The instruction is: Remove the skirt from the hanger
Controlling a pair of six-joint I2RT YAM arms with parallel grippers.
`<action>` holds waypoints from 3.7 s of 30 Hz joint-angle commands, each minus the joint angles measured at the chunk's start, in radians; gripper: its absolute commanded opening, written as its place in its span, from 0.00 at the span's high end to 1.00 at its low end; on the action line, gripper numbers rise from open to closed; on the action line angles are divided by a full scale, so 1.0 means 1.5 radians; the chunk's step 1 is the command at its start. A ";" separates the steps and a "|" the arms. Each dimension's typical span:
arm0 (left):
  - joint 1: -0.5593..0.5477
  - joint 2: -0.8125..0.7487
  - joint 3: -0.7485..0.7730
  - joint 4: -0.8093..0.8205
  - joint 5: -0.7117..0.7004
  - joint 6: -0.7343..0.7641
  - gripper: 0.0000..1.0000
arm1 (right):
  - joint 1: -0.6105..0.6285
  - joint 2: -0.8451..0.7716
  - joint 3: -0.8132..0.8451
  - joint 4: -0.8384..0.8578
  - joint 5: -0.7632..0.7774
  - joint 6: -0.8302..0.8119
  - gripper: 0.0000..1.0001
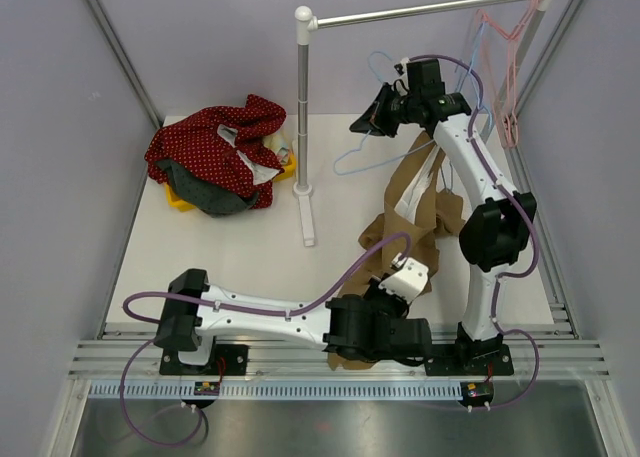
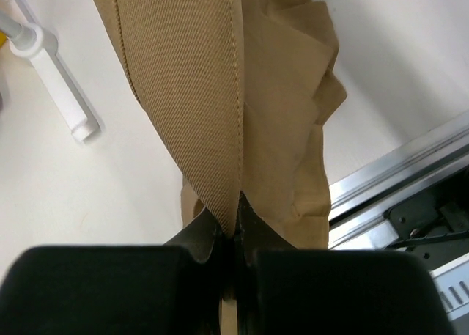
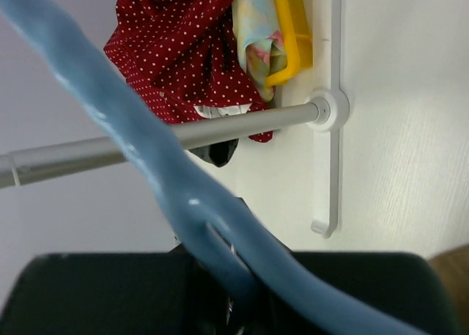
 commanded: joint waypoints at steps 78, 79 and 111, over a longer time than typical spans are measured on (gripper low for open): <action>-0.106 0.269 0.000 1.720 -0.514 1.786 1.00 | 0.071 -0.500 -0.472 1.058 0.203 0.983 1.00; -0.111 0.280 0.001 1.721 -0.514 1.876 1.00 | 0.068 -0.477 -0.444 1.034 0.166 0.962 1.00; 0.112 0.158 -0.127 1.711 -0.498 2.071 1.00 | 0.026 -0.335 0.105 0.154 -0.316 0.331 1.00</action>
